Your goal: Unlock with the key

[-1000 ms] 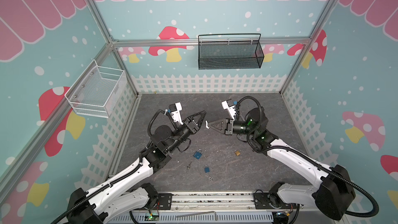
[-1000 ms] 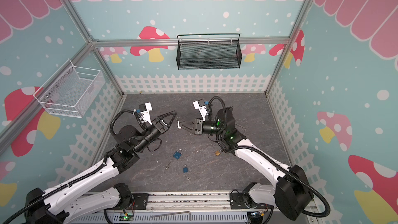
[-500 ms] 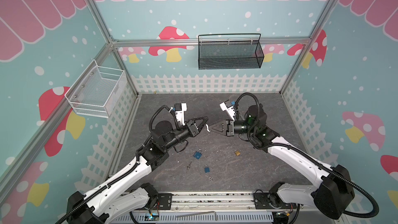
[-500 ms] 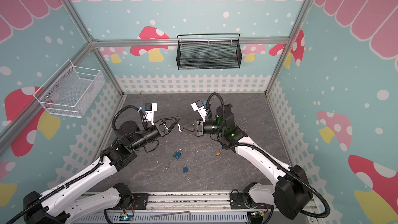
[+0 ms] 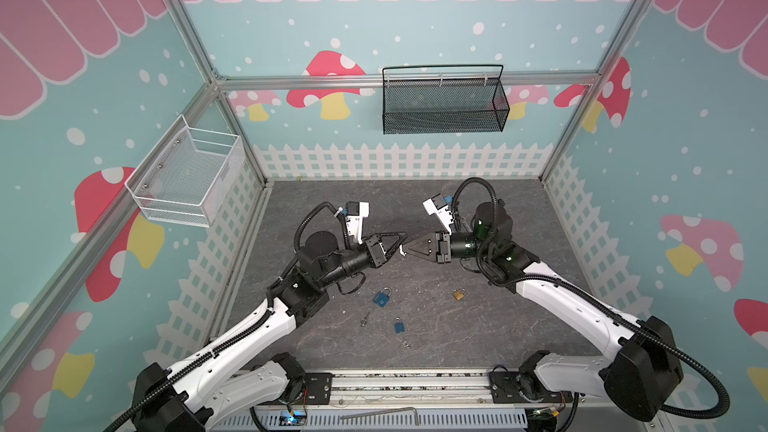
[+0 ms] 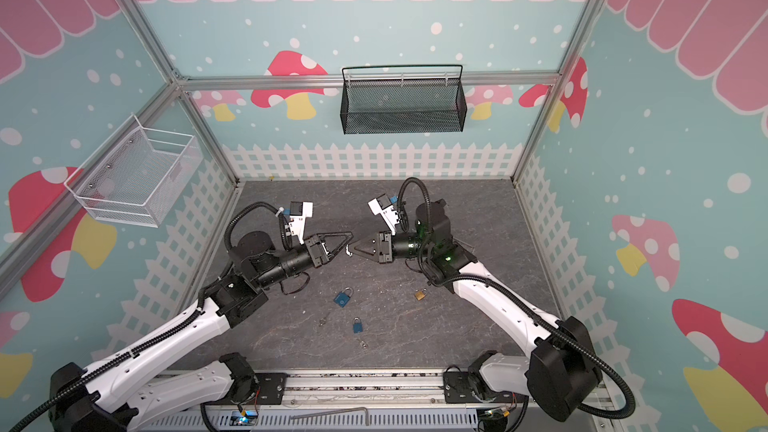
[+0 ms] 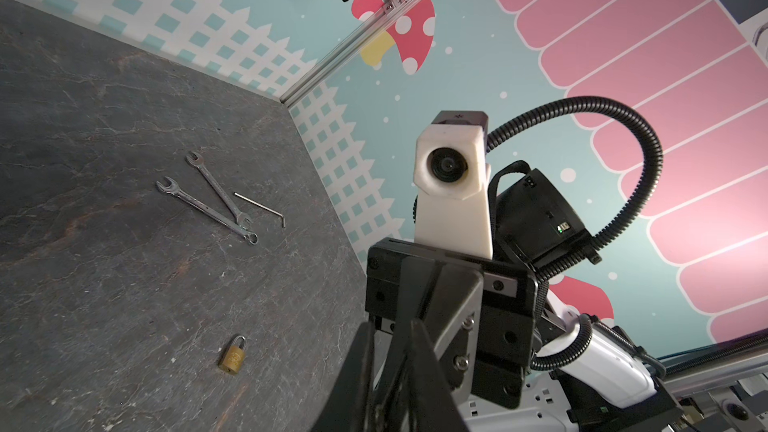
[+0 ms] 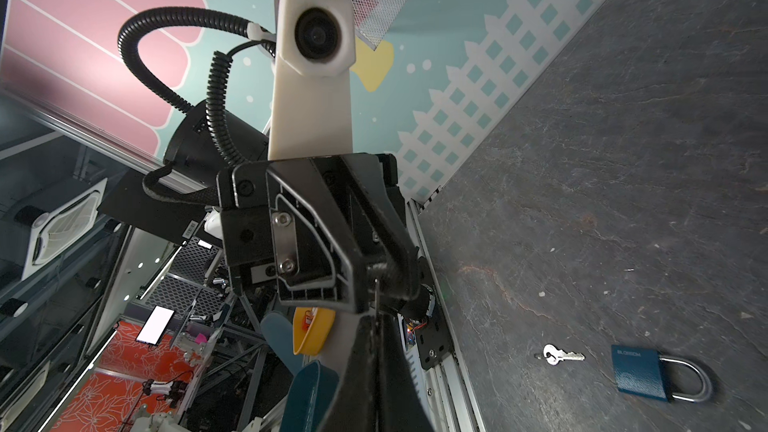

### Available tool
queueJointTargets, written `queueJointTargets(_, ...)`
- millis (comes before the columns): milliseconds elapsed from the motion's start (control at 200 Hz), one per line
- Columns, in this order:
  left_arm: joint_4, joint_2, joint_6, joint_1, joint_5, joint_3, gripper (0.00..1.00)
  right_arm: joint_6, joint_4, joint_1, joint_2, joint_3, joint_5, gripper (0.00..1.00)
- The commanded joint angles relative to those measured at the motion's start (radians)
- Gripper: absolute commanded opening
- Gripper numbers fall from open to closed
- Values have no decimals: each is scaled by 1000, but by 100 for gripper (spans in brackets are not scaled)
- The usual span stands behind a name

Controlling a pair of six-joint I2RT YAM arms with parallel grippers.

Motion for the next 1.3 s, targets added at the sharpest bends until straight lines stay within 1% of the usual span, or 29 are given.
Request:
queueJointTargets(0,-4,8,-7,2,19,14,13,-16,10,-4,-5,35,11,0)
queueJointTargets(210,-2,4,-18,2,11,8,8,-14,11,-6,-16,35,29,0)
queueJointTargets(295,7,8,-25,2,11,9,0,-14,11,-6,-17,34,35,0)
queueJointTargets(425,15,12,-28,2,-4,9,0,-18,12,-11,-19,29,45,0)
queueJointTargets(565,77,13,-37,2,-21,2,0,-22,11,-17,-23,25,44,0)
queueJointTargets(600,87,13,-43,2,-32,1,0,-22,10,-19,-25,20,46,6)
queueJointTargets(635,93,14,-47,2,-43,2,0,-21,9,-23,-30,13,51,15)
queueJointTargets(705,110,15,-53,2,-61,6,0,-21,10,-27,-42,-5,65,23)
queueJointTargets(765,130,17,-58,2,-75,6,0,-20,13,-30,-51,-22,86,36)
queueJointTargets(800,132,17,-59,0,-93,6,0,-15,26,-30,-51,-31,89,39)
queueJointTargets(991,184,36,-58,-10,-127,3,0,75,207,-30,-32,-75,55,43)
queueJointTargets(1156,202,55,-50,-22,-147,12,0,106,265,-27,-25,-76,60,45)
queueJointTargets(1291,206,68,-42,-31,-158,24,0,137,307,-27,-9,-79,49,43)
